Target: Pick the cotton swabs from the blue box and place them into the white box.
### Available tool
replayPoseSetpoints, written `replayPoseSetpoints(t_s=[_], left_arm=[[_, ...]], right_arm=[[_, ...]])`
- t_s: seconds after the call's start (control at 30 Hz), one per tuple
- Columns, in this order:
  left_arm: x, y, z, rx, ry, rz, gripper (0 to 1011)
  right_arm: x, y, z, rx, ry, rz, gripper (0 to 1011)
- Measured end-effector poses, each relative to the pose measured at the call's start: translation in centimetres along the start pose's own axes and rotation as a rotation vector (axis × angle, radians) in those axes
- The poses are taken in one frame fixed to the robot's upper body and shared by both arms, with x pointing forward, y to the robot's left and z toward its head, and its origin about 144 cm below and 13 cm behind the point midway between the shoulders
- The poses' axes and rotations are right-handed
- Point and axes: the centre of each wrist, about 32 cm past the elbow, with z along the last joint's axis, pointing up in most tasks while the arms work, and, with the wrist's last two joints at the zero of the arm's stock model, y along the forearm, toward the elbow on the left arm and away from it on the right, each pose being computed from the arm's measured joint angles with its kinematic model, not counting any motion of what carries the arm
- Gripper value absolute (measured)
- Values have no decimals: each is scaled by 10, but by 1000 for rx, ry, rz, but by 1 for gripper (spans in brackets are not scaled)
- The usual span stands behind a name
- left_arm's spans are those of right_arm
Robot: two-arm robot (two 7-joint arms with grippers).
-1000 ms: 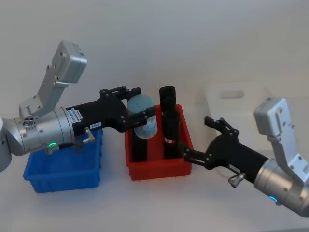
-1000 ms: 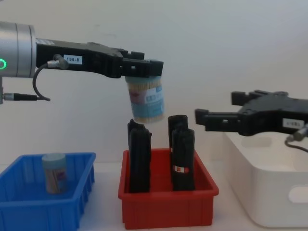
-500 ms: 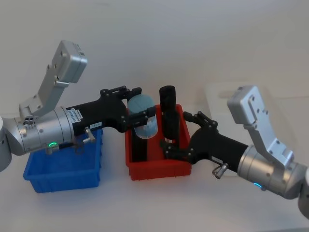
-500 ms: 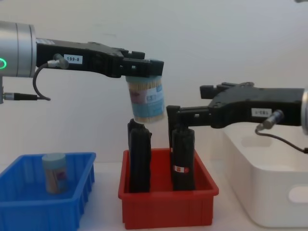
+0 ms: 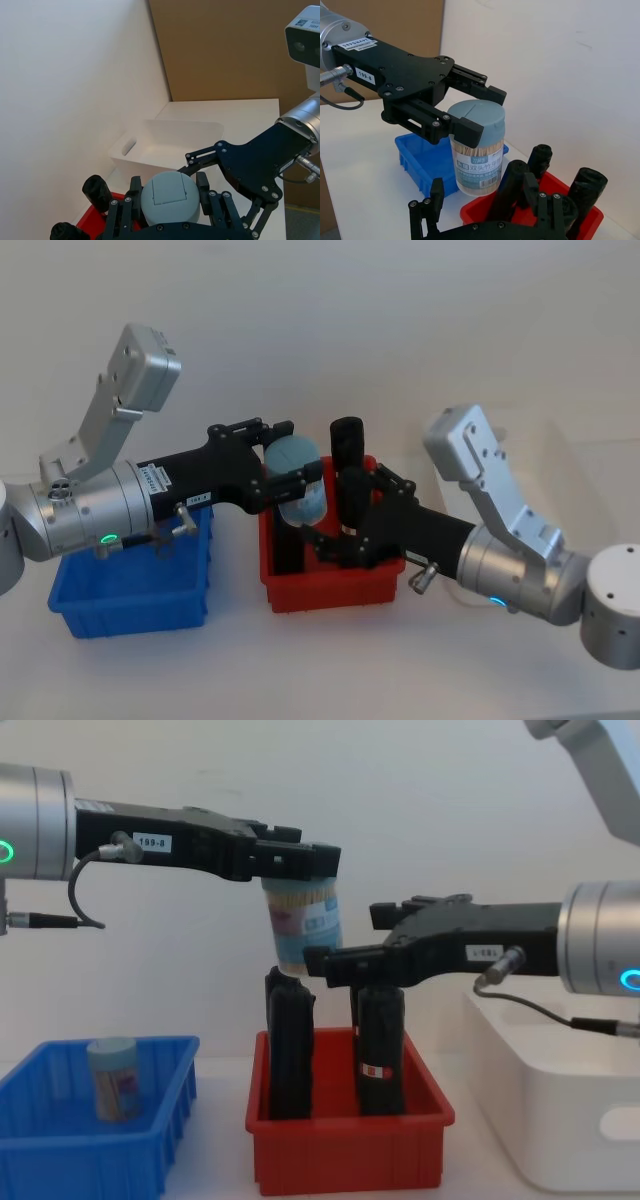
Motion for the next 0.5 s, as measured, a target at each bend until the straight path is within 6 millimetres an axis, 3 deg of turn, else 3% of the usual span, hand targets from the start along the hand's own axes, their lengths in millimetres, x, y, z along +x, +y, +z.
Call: replayPoseSetpoints(t_s=[0.5], left_arm=[[0, 0, 0, 0, 0, 0, 670]], right_arm=[[6, 29, 1, 7, -18, 51, 1002]])
